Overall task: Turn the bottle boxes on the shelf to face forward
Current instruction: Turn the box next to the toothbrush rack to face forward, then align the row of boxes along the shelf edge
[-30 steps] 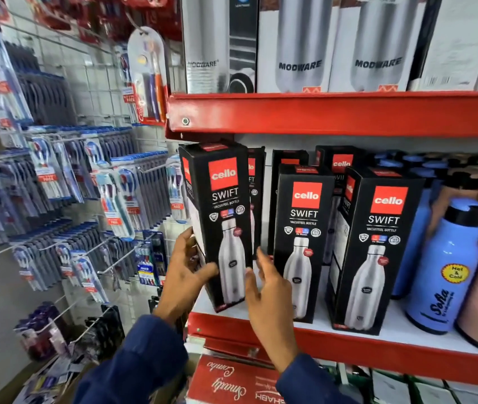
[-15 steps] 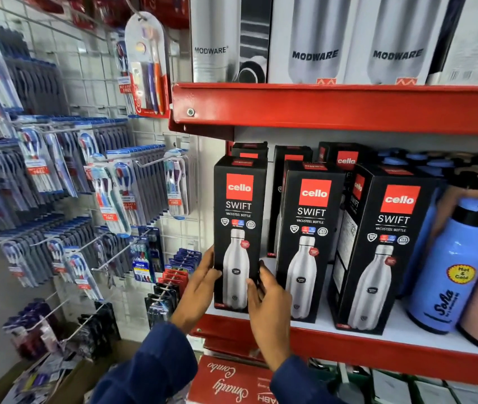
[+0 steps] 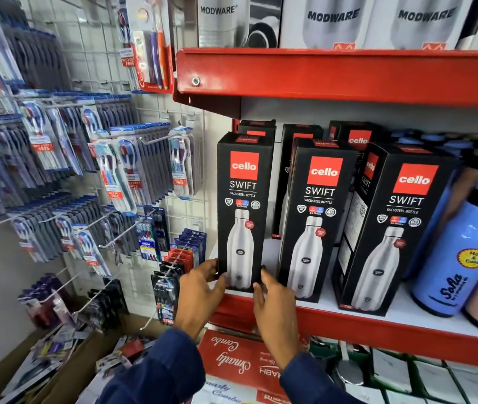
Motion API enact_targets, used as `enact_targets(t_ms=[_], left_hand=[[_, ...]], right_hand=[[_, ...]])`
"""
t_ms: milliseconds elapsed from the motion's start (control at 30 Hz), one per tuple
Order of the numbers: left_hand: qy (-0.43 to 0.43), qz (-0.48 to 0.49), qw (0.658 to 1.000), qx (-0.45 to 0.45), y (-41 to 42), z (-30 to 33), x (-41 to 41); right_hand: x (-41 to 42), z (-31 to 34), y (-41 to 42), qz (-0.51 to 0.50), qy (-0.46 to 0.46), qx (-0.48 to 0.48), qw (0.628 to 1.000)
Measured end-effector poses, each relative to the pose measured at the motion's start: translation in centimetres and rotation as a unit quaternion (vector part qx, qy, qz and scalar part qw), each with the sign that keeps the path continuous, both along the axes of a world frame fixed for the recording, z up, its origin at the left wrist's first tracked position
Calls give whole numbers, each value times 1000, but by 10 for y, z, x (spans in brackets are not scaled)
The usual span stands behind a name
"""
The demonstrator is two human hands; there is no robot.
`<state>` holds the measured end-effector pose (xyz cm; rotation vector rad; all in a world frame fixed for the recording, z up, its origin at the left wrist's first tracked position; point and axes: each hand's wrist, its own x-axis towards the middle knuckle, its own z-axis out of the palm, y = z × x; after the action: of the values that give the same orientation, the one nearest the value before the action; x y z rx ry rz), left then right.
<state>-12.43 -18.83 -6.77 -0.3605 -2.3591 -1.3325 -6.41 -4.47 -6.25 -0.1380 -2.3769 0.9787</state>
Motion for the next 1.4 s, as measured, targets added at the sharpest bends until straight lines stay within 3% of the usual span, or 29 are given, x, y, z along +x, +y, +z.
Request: enact_targets(t_ms=[700,800,933,1000,1100,1267,1400], left_hand=[[-50,59,997,-25,-9,0,29],[-9,80,997,6,-8,3,37],[150,109,980,69,3,10,54],[188,83,975,82,19,13,65],[131,20,987,88,48,11,77],[30,-63,997,19,84,6,77],[-1,-54,998,-17,101,11,74]], right_hand=[[26,4,1,34,-4,-10,999],[34,6,7,24,19,-31,999],[50,7,31,3,81,-92,992],[58,7,44,-21,104,-126,986],[65,7,62,-55,111,-150,981],[68,4,78,-85,95,-163,978],[64,6,80,-87,63,-138,985]])
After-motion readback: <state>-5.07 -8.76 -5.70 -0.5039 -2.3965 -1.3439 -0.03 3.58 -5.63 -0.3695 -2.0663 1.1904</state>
